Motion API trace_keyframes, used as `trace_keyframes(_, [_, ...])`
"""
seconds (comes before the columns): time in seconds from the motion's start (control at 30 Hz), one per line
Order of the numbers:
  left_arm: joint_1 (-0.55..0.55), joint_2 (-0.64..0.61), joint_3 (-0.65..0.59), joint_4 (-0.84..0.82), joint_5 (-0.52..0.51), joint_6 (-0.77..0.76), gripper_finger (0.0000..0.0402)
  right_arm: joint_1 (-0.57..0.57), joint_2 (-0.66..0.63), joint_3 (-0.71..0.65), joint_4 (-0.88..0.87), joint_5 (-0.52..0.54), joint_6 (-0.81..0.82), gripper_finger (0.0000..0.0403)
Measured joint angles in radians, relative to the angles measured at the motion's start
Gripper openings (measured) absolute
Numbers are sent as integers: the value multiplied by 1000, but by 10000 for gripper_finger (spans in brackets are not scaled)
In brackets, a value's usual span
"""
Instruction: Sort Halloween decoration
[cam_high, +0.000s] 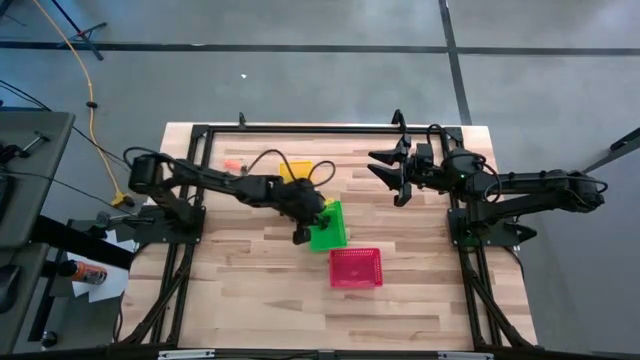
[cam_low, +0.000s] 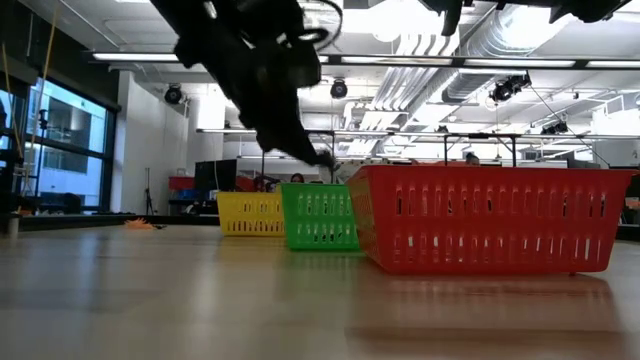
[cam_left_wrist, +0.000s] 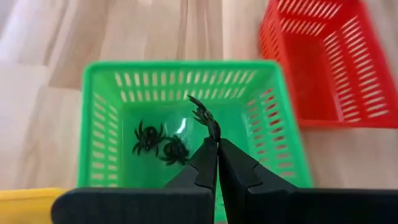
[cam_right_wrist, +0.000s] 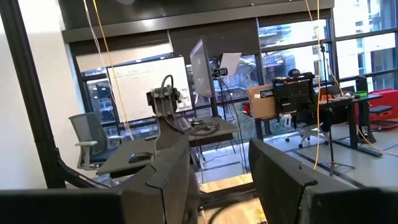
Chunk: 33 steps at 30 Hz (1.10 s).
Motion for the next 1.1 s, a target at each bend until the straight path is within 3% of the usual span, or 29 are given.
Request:
trace_keyframes(0.27, [0, 99, 24, 5, -3, 15, 0, 0, 0, 0, -29, 0, 0, 161])
trace_keyframes(0.63, [3, 113, 24, 4, -5, 12, 4, 0, 0, 0, -37, 0, -4, 161])
trace_keyframes(1.1, [13, 71, 44, -29, -8, -18, 101, 0, 0, 0, -37, 0, -4, 161])
